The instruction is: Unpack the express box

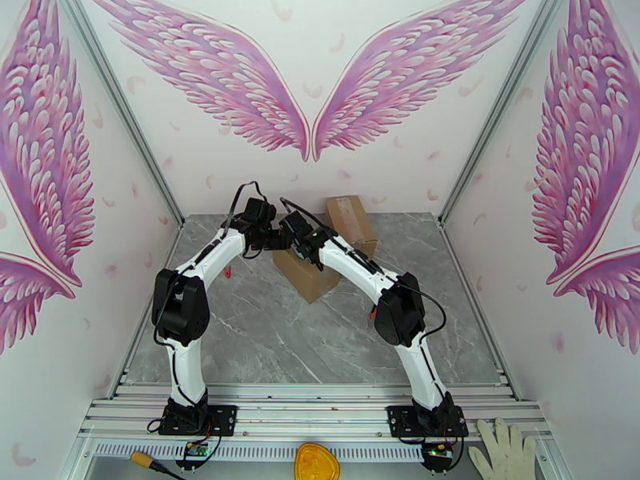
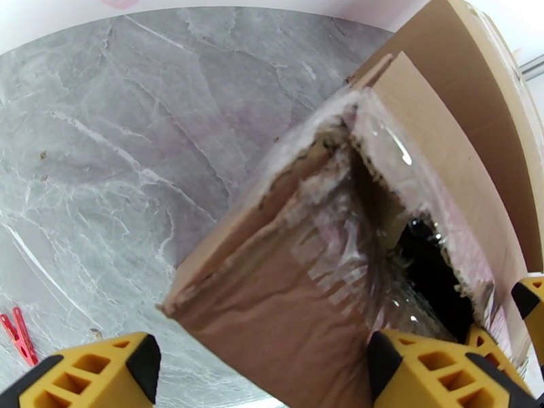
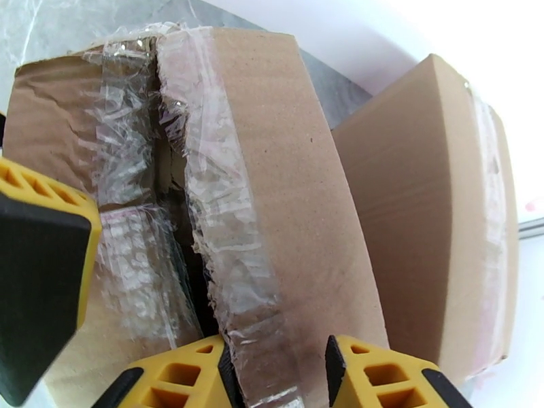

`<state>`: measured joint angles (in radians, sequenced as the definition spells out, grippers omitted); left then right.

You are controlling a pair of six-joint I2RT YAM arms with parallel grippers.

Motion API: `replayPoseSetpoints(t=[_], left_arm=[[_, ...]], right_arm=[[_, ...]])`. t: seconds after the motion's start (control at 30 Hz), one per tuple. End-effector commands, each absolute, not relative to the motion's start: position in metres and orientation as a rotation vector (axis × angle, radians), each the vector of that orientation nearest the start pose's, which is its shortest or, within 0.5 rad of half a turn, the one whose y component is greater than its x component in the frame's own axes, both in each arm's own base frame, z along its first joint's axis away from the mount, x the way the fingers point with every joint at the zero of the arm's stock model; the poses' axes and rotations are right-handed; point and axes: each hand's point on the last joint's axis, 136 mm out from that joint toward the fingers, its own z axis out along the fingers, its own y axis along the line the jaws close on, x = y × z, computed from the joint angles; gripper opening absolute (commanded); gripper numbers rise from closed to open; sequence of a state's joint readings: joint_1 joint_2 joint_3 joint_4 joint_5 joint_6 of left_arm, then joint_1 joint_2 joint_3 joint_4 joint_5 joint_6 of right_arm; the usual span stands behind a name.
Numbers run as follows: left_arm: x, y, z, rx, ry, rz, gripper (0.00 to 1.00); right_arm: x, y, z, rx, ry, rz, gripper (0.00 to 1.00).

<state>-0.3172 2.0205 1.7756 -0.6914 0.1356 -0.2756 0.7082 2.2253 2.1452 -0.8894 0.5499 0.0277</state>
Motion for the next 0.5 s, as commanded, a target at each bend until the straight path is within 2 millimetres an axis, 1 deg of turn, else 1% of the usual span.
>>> replayPoseSetpoints(t=[0.0,0.2,0.27,0.33,0.47], left_arm=[[0.465,-0.149,0.079,0.149,2.801,-0.145,0.83],[0.464,-0.147,0.072,0.182,2.816,-0.115,0.81],[0.463,-0.147,0.070,0.187,2.822,-0.109,0.81],[0.463,-0.147,0.070,0.193,2.820,-0.109,0.81],[0.465,-0.147,0.075,0.193,2.807,-0.112,0.81]], right_arm=[[0.485,0.251,0.202,-0.599,2.272,-0.597,0.33],[0.489,0.255,0.226,-0.613,2.234,-0.584,0.22],[0.489,0.252,0.233,-0.617,2.226,-0.594,0.20],[0.490,0.249,0.236,-0.611,2.228,-0.588,0.20],[0.493,0.240,0.241,-0.585,2.250,-0.555,0.20]])
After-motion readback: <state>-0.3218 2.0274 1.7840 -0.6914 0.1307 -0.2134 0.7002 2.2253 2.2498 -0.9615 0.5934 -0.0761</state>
